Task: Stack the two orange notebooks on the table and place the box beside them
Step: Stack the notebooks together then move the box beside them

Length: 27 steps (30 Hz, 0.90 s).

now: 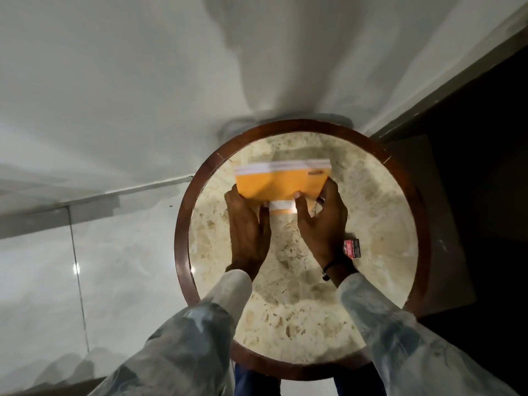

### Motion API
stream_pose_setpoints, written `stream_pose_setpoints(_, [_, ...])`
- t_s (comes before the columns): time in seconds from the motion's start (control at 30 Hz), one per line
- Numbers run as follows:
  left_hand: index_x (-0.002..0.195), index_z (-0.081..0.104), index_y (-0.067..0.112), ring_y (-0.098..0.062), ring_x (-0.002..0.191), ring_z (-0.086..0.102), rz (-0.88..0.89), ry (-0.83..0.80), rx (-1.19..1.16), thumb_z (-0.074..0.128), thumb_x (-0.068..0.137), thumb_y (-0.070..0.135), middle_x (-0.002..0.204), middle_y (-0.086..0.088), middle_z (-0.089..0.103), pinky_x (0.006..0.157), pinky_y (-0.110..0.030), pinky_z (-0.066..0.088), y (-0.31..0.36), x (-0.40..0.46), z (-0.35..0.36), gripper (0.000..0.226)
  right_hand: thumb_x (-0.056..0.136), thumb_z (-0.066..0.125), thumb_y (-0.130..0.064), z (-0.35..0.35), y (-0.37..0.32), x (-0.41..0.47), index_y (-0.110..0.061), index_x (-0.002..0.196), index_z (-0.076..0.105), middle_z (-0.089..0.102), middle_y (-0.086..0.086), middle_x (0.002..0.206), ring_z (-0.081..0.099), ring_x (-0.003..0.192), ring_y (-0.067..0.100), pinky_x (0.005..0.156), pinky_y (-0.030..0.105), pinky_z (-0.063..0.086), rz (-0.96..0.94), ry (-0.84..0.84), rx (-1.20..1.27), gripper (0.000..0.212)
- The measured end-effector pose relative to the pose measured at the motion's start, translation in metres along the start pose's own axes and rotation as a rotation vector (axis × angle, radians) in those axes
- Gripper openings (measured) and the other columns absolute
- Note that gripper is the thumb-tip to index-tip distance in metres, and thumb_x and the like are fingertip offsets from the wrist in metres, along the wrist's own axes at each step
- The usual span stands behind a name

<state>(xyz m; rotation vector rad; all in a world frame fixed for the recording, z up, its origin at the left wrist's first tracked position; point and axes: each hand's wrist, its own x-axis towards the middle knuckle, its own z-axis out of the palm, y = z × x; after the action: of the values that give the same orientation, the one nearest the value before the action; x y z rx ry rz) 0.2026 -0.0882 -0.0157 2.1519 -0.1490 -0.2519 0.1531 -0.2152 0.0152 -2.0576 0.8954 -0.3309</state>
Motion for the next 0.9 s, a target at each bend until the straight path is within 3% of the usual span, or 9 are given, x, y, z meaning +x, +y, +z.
stream_pose_setpoints(0.07, [0.136,0.039,0.016,-0.004,0.102,0.037,-0.048,0.021,0.053,0.061,0.098,0.027,0.118,0.004,0.038,0.082,-0.005,0.036,-0.001,0.001,0.0,0.046,0.089,0.07,-0.038,-0.002,-0.002,0.013,-0.015,0.136,0.057,0.071,0.005,0.129,0.069,0.113,0.026,0.087,0.041,0.06,0.039,-0.058,-0.122,0.054])
stream_pose_setpoints(0.13, [0.134,0.045,0.009,-0.011,0.1,0.04,-0.167,-0.009,0.056,0.066,0.094,0.022,0.119,-0.004,0.042,0.078,-0.015,0.036,0.002,0.001,0.001,0.048,0.088,0.07,-0.04,-0.001,-0.003,0.026,-0.018,0.133,0.059,0.071,0.003,0.128,0.068,0.114,0.03,0.086,0.045,0.06,0.095,-0.148,-0.213,0.052])
stream_pose_setpoints(0.23, [0.127,0.05,0.008,-0.03,0.106,0.052,-0.32,-0.066,0.068,0.068,0.091,0.021,0.121,-0.013,0.047,0.084,-0.035,0.045,0.003,0.008,0.004,0.043,0.089,0.07,-0.036,0.004,-0.004,0.041,-0.016,0.131,0.06,0.071,0.005,0.127,0.065,0.118,0.033,0.091,0.049,0.058,0.194,-0.294,-0.29,0.047])
stream_pose_setpoints(0.33, [0.135,0.048,0.006,-0.039,0.115,0.052,-0.35,-0.094,0.163,0.071,0.089,0.026,0.127,-0.018,0.049,0.097,-0.048,0.05,0.001,0.011,0.006,0.055,0.09,0.069,-0.03,0.005,0.001,0.051,-0.011,0.128,0.061,0.074,0.01,0.12,0.065,0.117,0.036,0.094,0.048,0.056,0.204,-0.327,-0.306,0.044])
stream_pose_setpoints(0.47, [0.152,0.035,0.002,-0.044,0.14,0.041,-0.164,-0.096,0.378,0.072,0.086,0.041,0.153,-0.024,0.041,0.114,-0.057,0.04,0.005,0.014,0.013,0.085,0.087,0.071,-0.026,-0.02,0.015,0.044,-0.012,0.141,0.053,0.073,0.01,0.125,0.065,0.12,0.034,0.099,0.046,0.053,0.206,-0.257,-0.339,0.059])
stream_pose_setpoints(0.53, [0.159,0.024,0.006,-0.042,0.155,0.022,0.01,-0.196,0.436,0.06,0.093,0.05,0.167,-0.02,0.024,0.127,-0.058,0.019,0.01,0.019,0.024,0.087,0.087,0.071,-0.029,-0.038,0.027,0.029,-0.014,0.144,0.05,0.068,0.009,0.13,0.06,0.124,0.033,0.099,0.046,0.052,0.214,-0.254,-0.399,0.062])
stream_pose_setpoints(0.6, [0.163,0.011,0.012,-0.037,0.161,0.004,0.117,-0.331,0.503,0.046,0.098,0.059,0.173,-0.013,0.007,0.129,-0.057,0.003,0.009,0.023,0.038,0.088,0.086,0.072,-0.036,-0.056,0.04,0.009,-0.014,0.144,0.047,0.063,0.01,0.133,0.057,0.125,0.033,0.098,0.051,0.051,0.236,-0.254,-0.479,0.066])
stream_pose_setpoints(0.77, [0.163,0.002,0.01,-0.039,0.16,-0.003,0.169,-0.45,0.747,0.031,0.098,0.066,0.173,-0.014,-0.002,0.127,-0.063,0.004,-0.014,0.028,0.059,0.091,0.081,0.073,-0.047,-0.077,0.063,-0.047,-0.018,0.142,0.044,0.055,0.01,0.131,0.054,0.123,0.035,0.09,0.054,0.054,0.289,-0.266,-0.561,0.074])
stream_pose_setpoints(0.9, [0.163,0.003,0.009,-0.04,0.16,-0.002,0.157,-0.467,0.761,0.031,0.097,0.067,0.173,-0.015,0.0,0.127,-0.063,0.003,-0.017,0.031,0.06,0.092,0.078,0.08,-0.036,-0.073,0.069,-0.061,-0.019,0.144,0.046,0.048,0.012,0.137,0.051,0.125,0.036,0.089,0.055,0.055,0.274,-0.39,-0.582,0.077])
